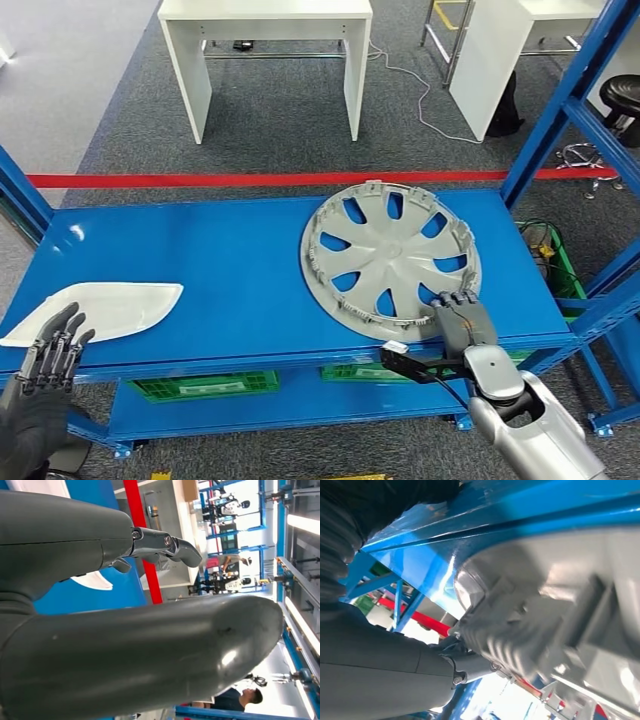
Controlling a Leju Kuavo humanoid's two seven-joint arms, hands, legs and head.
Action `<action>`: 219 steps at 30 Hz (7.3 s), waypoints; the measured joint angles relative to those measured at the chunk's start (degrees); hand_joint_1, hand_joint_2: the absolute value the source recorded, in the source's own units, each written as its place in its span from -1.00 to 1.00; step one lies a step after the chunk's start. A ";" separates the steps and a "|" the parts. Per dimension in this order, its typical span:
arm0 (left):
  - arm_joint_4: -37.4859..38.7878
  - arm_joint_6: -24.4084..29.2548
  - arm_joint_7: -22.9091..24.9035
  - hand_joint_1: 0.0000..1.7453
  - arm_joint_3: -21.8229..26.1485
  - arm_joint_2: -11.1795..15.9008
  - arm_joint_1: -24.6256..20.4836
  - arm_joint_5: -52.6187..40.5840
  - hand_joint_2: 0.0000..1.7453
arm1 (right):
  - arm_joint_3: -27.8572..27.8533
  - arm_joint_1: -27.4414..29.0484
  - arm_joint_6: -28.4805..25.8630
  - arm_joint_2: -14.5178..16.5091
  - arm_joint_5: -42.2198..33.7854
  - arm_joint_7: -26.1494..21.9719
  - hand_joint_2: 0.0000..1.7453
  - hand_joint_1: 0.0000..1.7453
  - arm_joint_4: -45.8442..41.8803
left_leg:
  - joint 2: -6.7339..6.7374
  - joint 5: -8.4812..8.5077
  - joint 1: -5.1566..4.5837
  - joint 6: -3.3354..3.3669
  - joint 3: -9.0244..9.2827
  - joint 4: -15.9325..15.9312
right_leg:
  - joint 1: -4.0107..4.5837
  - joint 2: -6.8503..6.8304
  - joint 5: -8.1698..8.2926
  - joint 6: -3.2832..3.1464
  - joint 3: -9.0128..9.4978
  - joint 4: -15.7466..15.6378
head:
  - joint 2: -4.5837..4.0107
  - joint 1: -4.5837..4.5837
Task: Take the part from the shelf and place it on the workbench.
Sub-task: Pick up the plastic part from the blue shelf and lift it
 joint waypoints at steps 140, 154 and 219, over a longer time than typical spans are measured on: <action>-2.41 0.17 -0.91 -1.00 0.37 -5.07 2.76 -3.63 -1.00 | 1.10 15.73 -27.17 4.57 5.41 2.52 1.00 1.00 -27.44 | -1.92 0.48 -0.37 -0.05 -0.89 -0.23 | -0.36 -2.06 -0.25 0.12 -0.46 0.06 | 0.00 -0.04; -2.58 1.29 -1.27 -1.00 0.10 -5.79 2.94 -4.37 -1.00 | 0.70 15.37 -39.03 5.88 14.30 0.85 1.00 1.00 -32.74 | -1.93 0.48 -0.37 -0.05 -0.91 -0.23 | -0.35 -2.07 -0.26 0.12 -0.48 0.06 | 0.00 -0.04; -2.43 4.72 -5.04 -1.00 -5.37 -3.85 2.95 -3.54 -1.00 | -0.53 16.77 -51.05 9.91 21.69 -7.45 1.00 1.00 -42.85 | -1.93 0.44 -0.40 0.00 -1.00 -0.24 | -0.38 -2.06 -0.29 0.15 -0.59 0.07 | 0.00 -0.04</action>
